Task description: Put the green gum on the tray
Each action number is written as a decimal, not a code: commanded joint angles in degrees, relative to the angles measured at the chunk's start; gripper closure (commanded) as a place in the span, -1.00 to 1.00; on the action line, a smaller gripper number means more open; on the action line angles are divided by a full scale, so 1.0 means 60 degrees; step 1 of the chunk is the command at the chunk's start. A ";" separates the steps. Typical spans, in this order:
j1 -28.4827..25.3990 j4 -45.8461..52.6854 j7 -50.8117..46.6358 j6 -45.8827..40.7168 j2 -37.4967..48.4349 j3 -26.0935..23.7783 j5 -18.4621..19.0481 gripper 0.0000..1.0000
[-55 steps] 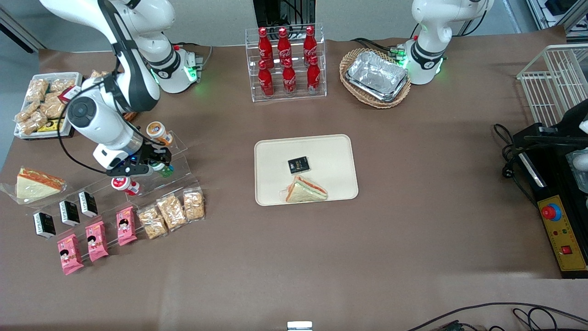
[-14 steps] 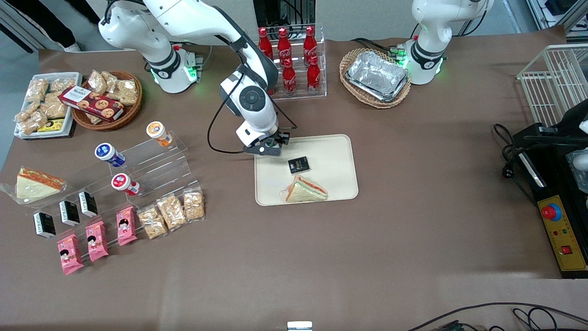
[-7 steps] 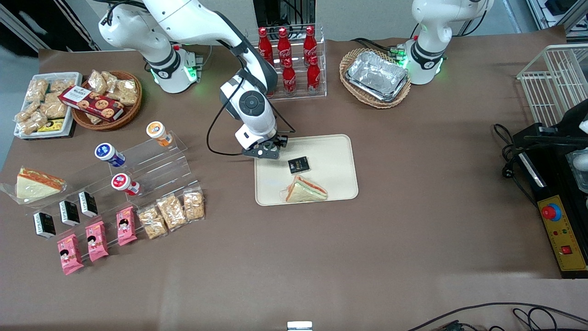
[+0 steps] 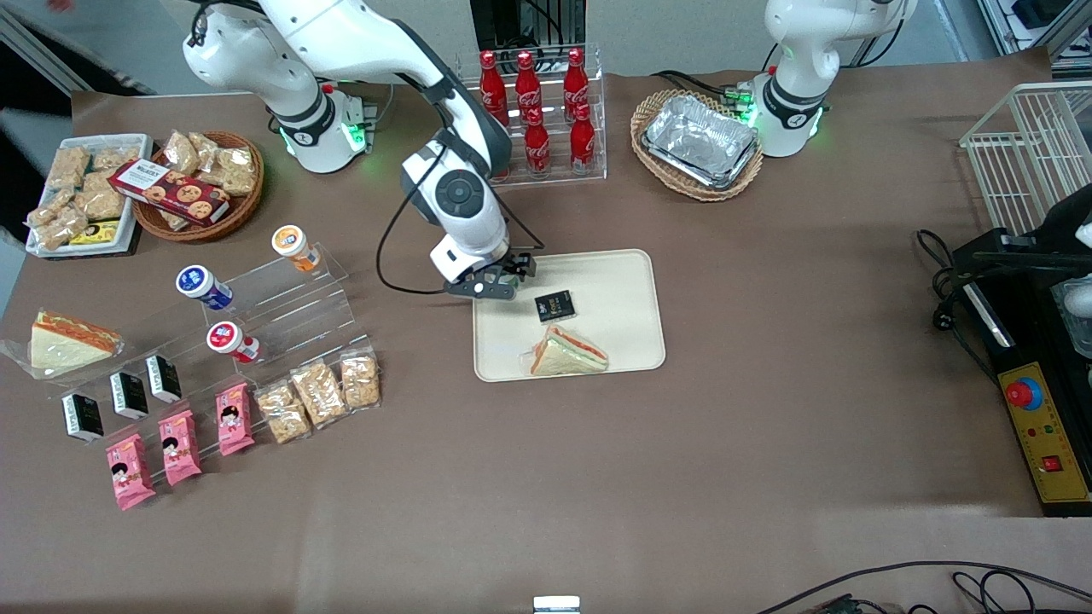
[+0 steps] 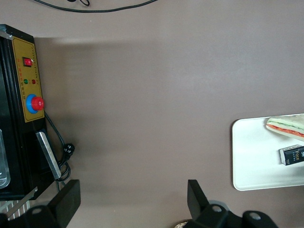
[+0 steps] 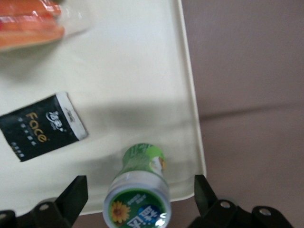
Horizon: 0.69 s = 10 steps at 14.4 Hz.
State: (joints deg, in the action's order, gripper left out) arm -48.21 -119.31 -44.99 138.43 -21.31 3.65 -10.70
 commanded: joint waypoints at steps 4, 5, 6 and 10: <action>0.1263 0.3836 0.2367 -0.6348 0.1003 0.1206 -0.0106 -1.00; 0.1702 0.4308 0.2821 -0.6894 0.1002 0.1207 -0.0063 -1.00; 0.2112 0.4414 0.3521 -0.6986 0.1104 0.1207 0.0344 -1.00; 0.3139 0.4284 0.5125 -0.7002 0.2055 0.1383 0.1593 -1.00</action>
State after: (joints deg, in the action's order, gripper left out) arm -33.09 -93.77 -17.77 97.82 -11.72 11.68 -3.31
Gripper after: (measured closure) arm 0.000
